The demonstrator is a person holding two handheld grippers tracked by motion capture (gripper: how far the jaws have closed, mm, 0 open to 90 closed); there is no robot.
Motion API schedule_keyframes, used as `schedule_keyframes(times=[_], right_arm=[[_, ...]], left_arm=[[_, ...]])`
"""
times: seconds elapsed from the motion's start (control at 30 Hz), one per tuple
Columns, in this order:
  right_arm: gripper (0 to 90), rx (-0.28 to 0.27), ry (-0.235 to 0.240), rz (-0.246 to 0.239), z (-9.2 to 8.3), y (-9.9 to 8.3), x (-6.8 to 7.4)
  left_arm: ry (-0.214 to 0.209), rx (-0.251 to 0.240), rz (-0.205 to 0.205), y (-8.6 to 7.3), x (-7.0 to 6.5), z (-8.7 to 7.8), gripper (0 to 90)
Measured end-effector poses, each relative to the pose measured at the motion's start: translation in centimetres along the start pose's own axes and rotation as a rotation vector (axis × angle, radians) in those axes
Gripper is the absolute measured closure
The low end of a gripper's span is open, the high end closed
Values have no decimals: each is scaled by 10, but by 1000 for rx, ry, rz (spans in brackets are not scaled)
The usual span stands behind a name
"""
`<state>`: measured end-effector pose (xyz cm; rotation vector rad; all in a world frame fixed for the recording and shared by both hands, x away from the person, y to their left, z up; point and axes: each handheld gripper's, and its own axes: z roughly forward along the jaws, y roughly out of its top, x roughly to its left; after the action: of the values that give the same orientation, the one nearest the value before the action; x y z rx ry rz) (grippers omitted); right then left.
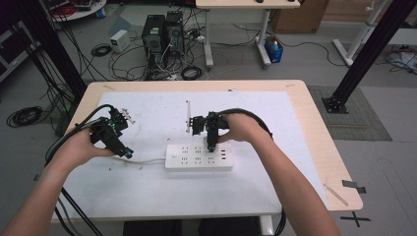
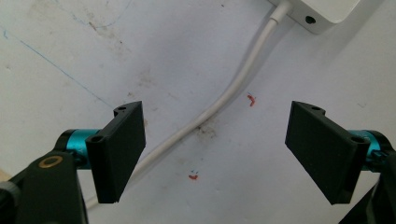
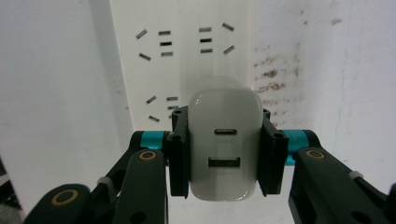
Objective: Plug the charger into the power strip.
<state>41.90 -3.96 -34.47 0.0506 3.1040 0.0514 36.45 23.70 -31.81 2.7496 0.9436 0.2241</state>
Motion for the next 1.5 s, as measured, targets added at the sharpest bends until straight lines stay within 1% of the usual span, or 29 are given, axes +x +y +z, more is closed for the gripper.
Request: schedule_keyframes(times=[0.03, 0.07, 0.13, 0.17, 0.2, 0.23, 0.3, 0.37, 0.43, 0.47, 0.57, 0.7, 0.8, 0.9, 0.93, 0.97, 1.0, 1.03, 1.07, 1.13, 1.17, 1.2, 1.23, 1.27, 1.3, 1.37, 1.4, 1.47, 1.5], right_arm=[[623, -1, 6, 16, 0, 0, 0], [623, -7, 9, 1, 1, 0, -1], [622, -10, 23, -9, 1, 0, 0], [623, -4, 21, -28, 4, 0, 1], [623, 0, 14, -36, 5, 0, 3], [623, -8, 11, -48, 5, 0, 3], [625, -4, 9, -55, 5, 0, 4], [626, -10, 8, -80, 6, -1, 3], [628, -11, 17, -71, 7, -2, 2], [628, 25, 24, -65, 14, -3, 2], [630, -4, 31, -63, 14, -5, 0], [632, 15, -2, -83, 15, -2, 6], [633, -3, 14, -63, 16, -5, 3], [633, 6, -11, -77, 19, -1, 8], [633, 9, -9, -71, 20, 0, 6], [632, -8, 6, -61, 20, -2, 5], [632, -27, 5, -70, 21, -3, 3], [630, -44, 6, -59, 21, -6, 3], [627, -69, 9, -68, 21, -9, 3], [617, -98, 19, -63, 23, -11, 2], [523, -87, 23, -68, 25, -13, 2], [372, -76, 25, -40, 26, -15, 1], [308, -87, 38, 21, 25, -17, -1], [300, -101, 66, 103, 19, -21, -3], [299, -132, 76, 150, 12, -28, -4], [278, -170, 54, 233, -3, -42, -5], [263, -198, 35, 294, -12, -52, -6], [231, -241, -9, 482, -32, -79, -7], [226, -251, -19, 556, -37, -89, -8]], left_arm=[[-1, 0, 2, 0, 0, 0, 202], [-1, -4, -3, 1, -1, 1, 202], [-5, 0, 8, 2, -2, 1, 202], [-5, -4, 3, 3, -3, 2, 202], [-8, 1, 9, 3, -3, 2, 202], [-10, 2, 11, 4, -4, 3, 202], [-14, 6, 14, 5, -5, 5, 202], [-20, 7, 15, 6, -6, 6, 202], [-24, 6, 19, 8, -7, 8, 202], [-25, 6, 21, 8, -7, 9, 202], [-33, 6, 22, 9, -8, 12, 202], [-40, 17, 20, 14, -6, 18, 202], [-47, 14, 22, 17, -7, 20, 201], [-52, 18, 34, 20, -9, 22, 201], [-51, 14, 34, 21, -9, 22, 202], [-52, 13, 33, 21, -10, 22, 202], [-53, 10, 35, 22, -10, 21, 202], [-54, 0, 35, 22, -10, 22, 201], [-55, 1, 36, 23, -10, 22, 202], [-51, -21, 32, 24, -9, 23, 202], [-54, -29, 31, 24, -7, 23, 202], [-60, -35, 22, 24, -7, 23, 202], [-54, -36, 22, 23, -6, 23, 201], [-49, -39, 23, 23, -4, 23, 201], [-53, -57, -3, 22, -5, 24, 201], [-39, -45, 4, 23, -1, 22, 170], [-20, -52, -5, 23, 1, 21, 170], [-16, -63, -27, 23, 4, 18, 170], [-7, -69, -39, 23, 5, 17, 170]])
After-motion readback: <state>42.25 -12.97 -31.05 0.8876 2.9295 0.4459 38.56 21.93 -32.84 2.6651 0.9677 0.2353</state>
